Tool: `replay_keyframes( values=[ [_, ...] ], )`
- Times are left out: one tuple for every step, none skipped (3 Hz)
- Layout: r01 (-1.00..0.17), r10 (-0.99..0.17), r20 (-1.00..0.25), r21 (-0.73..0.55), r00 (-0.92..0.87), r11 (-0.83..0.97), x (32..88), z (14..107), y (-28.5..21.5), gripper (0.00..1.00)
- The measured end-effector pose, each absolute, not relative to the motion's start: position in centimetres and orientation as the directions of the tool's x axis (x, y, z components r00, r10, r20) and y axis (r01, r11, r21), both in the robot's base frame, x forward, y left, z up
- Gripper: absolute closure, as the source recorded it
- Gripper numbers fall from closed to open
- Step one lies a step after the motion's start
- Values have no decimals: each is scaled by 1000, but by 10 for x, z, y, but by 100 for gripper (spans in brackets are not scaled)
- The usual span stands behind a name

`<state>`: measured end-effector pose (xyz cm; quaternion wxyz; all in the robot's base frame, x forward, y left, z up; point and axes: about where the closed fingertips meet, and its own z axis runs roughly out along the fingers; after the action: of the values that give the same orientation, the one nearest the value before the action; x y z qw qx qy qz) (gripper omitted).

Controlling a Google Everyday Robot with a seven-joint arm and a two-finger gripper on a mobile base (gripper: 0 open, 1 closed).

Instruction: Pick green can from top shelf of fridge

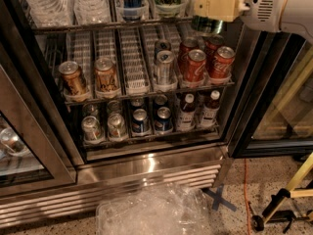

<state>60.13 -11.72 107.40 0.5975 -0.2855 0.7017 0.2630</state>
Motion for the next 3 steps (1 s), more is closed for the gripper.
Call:
replay_keyframes(
  values=[
    [-764,-218,-968,-48,-123,644,561,1047,-95,100],
    [-805,-302,-945,-81,-125,588,516,1025,-79,100],
    [-820,-325,-934,-66,-150,568,462,1009,-74,100]
  ],
)
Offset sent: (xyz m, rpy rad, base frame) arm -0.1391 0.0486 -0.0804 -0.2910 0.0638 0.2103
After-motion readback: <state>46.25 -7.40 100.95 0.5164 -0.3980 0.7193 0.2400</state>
